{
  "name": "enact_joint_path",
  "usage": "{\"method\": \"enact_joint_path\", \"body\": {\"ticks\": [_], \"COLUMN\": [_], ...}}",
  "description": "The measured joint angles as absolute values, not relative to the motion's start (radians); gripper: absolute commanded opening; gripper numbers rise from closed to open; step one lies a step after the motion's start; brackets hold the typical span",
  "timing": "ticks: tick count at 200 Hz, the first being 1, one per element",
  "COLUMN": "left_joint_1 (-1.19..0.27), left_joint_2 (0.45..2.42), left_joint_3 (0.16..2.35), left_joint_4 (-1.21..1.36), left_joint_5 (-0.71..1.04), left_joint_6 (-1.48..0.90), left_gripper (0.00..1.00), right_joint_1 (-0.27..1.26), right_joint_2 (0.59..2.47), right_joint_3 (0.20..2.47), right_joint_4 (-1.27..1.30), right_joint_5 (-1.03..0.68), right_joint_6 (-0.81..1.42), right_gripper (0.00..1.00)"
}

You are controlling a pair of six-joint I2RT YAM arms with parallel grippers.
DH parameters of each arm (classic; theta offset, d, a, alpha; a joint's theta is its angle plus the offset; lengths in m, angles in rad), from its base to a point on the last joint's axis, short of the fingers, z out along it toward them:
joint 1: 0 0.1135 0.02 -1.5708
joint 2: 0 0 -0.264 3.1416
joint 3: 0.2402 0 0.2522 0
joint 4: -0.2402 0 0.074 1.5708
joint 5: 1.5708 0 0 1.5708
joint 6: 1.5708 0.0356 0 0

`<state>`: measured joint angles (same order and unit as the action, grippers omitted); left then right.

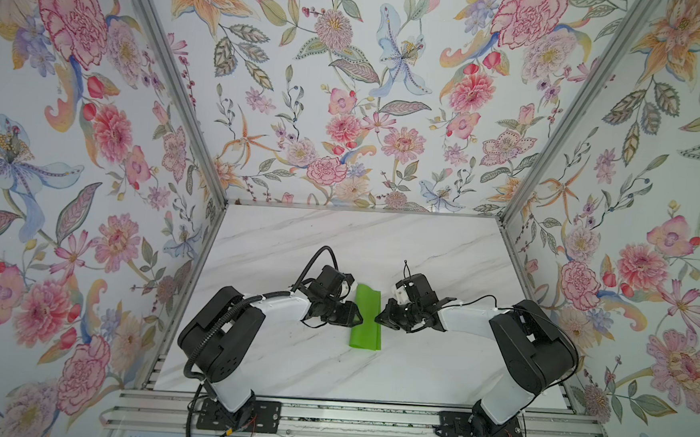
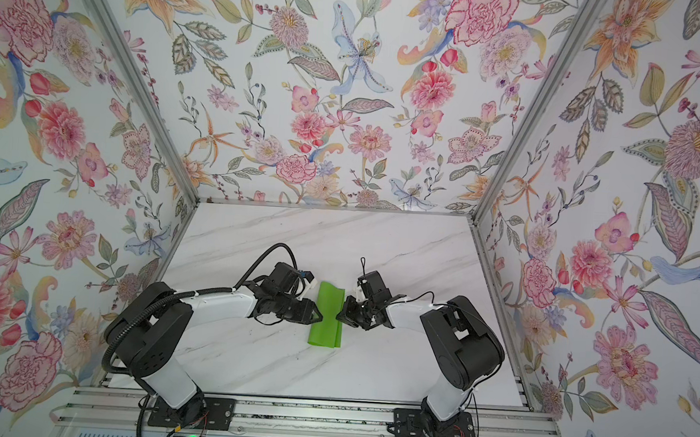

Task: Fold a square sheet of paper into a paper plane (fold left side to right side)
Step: 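Hold the folded green sheet upright with both grippers pinching its edges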

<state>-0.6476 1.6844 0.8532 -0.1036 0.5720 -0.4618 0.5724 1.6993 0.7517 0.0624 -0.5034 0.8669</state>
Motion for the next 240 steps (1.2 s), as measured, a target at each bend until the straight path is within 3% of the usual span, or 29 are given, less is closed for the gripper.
{"method": "enact_joint_path", "body": {"ticks": [171,240], "left_joint_1": [-0.648,-0.648], "left_joint_2": [1.720,1.723], "left_joint_3": [0.854,0.857], "left_joint_4": [-0.110,-0.111], "left_joint_5": [0.572,0.572], "left_joint_6": [-0.462,-0.461], "left_gripper": [0.43,0.47], "right_joint_1": [0.560,0.531], "right_joint_2": [1.706,1.711], "right_joint_3": [0.765,0.765], "right_joint_4": [0.048,0.040], "right_joint_5": [-0.506,-0.511], "right_joint_6": [0.822,0.815], "right_gripper": [0.00,0.00]}}
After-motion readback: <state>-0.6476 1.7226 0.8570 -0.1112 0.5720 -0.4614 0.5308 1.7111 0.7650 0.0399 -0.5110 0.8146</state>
